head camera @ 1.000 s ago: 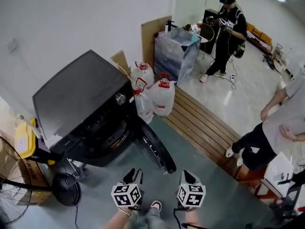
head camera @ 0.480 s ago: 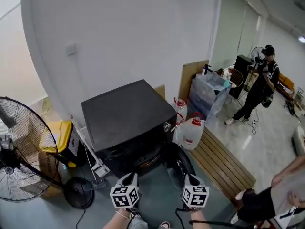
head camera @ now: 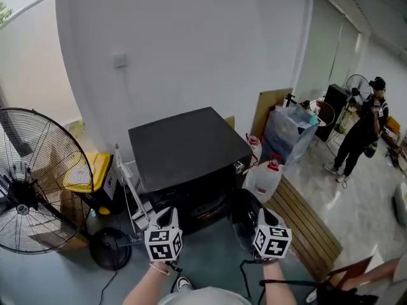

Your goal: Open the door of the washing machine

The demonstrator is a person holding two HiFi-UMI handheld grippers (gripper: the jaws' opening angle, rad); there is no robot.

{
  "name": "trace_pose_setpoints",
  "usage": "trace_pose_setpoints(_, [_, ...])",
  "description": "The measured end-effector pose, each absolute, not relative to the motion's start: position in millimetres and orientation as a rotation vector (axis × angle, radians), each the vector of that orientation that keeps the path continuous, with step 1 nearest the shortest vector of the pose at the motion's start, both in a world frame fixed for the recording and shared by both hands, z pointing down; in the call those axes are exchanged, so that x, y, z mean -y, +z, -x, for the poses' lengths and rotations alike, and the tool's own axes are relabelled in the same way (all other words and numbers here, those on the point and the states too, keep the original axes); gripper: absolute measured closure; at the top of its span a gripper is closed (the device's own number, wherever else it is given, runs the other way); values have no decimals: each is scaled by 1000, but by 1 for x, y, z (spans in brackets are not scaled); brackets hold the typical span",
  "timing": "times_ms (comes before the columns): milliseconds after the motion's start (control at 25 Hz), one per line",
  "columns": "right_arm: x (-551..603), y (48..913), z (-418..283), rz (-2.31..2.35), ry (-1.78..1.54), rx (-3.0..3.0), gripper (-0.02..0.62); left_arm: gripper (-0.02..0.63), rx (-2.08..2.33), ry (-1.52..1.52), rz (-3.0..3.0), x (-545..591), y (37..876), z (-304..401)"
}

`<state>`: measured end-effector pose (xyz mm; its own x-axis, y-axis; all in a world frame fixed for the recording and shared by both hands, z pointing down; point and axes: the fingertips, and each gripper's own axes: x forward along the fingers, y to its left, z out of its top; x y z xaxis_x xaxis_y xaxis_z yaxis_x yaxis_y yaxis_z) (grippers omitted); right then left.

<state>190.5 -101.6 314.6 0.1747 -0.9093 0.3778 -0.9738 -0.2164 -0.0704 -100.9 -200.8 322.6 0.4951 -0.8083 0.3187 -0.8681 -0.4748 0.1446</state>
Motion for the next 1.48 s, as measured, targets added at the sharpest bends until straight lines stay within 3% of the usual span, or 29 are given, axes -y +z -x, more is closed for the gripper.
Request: trace_pose_setpoints(1480, [79,319,-170,-2268,508,1718,589,600,1394,269,-2431,207,327,126])
